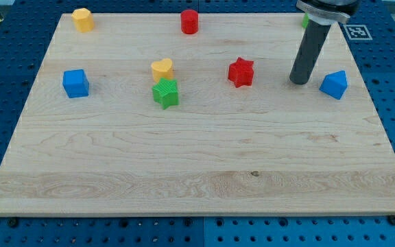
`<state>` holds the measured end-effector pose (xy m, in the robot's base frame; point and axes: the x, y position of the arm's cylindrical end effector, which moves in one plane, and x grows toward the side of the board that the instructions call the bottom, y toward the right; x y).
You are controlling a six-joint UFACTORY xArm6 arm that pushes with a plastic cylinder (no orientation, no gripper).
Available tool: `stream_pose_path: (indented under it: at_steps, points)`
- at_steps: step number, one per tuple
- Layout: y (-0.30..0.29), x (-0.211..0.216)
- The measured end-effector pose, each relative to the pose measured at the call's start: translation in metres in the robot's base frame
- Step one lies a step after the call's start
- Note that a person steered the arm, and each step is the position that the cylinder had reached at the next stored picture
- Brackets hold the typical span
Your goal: Point at yellow heart
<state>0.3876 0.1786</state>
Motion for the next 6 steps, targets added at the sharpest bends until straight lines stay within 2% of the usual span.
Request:
stream_pose_path:
  at_steps: [6]
  points:
    - [-0.0019,0.0]
